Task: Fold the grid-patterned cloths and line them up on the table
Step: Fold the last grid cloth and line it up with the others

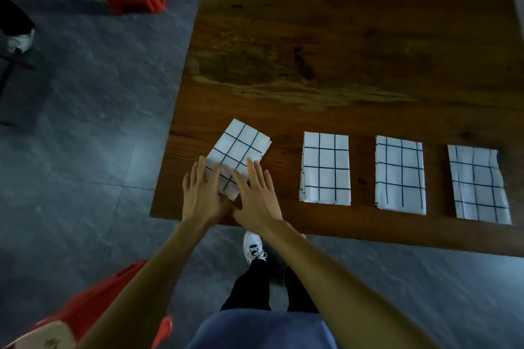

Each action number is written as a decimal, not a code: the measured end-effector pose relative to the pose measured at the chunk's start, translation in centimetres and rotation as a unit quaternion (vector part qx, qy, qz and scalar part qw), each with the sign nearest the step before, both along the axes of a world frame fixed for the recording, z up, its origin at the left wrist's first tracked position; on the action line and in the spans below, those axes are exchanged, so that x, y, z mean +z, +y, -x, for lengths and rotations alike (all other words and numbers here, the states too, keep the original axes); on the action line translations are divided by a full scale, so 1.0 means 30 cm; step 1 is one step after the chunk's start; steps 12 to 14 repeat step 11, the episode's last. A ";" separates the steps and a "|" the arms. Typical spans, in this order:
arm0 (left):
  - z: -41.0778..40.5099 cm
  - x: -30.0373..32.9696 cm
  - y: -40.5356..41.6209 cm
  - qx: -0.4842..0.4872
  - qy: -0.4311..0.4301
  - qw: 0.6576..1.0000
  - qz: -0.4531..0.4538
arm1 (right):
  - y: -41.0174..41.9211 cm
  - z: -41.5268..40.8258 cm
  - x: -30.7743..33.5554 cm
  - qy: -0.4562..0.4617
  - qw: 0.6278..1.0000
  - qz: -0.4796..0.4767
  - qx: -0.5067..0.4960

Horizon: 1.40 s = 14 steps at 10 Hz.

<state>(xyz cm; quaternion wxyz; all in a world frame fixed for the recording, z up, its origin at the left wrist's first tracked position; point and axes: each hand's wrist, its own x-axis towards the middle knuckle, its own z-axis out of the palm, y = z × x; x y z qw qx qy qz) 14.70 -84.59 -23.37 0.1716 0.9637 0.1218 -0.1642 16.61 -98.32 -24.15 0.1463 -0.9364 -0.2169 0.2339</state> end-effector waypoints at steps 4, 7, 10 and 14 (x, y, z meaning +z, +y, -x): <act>0.039 -0.005 -0.030 -0.022 -0.046 0.999 -0.004 | -0.036 -0.001 0.009 0.011 1.000 -0.010 -0.021; 0.034 -0.004 -0.085 -0.032 -0.052 0.998 -0.002 | -0.102 -0.048 0.006 0.020 0.999 -0.028 -0.028; 0.043 0.023 -0.085 -0.034 -0.020 0.999 -0.008 | -0.128 -0.041 0.031 0.047 0.997 -0.054 -0.032; 0.019 0.070 -0.108 -0.034 -0.061 0.997 0.020 | -0.160 -0.035 0.086 0.045 0.993 -0.077 -0.073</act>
